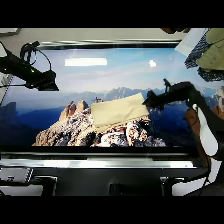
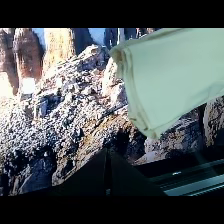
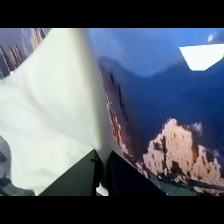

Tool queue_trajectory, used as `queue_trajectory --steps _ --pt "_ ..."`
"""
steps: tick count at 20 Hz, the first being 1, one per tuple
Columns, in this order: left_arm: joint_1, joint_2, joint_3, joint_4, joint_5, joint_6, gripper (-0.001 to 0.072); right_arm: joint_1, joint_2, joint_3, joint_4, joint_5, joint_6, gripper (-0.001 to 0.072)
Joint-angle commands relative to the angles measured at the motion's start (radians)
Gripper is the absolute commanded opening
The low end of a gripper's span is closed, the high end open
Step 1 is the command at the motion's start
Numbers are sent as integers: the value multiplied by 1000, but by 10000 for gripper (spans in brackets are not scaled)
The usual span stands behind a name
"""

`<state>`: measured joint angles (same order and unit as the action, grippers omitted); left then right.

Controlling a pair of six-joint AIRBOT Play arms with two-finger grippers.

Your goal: Fold the clothes and pants, and hang the long-sleeved shirts on hangers.

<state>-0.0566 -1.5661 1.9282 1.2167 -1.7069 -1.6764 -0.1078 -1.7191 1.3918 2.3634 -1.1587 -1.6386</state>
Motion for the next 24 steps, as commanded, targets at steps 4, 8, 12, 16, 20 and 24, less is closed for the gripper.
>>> queue_trajectory --steps 4,8,12,16,20,24 --pt "1 0 1 0 -4 0 19 -157 5 241 -39 17 253 29" --pt "-1 0 1 0 -13 0 19 -259 13 330 -80 63 383 29" --pt "-1 0 1 0 -30 -1 19 -357 45 359 -117 106 531 29" --pt "-1 0 1 0 -50 0 19 -433 101 359 -204 114 688 29" --pt "-1 0 1 0 -58 -1 19 -485 164 359 -325 105 843 29" --pt "-1 0 1 0 -75 -1 19 -507 225 359 -443 58 991 29"
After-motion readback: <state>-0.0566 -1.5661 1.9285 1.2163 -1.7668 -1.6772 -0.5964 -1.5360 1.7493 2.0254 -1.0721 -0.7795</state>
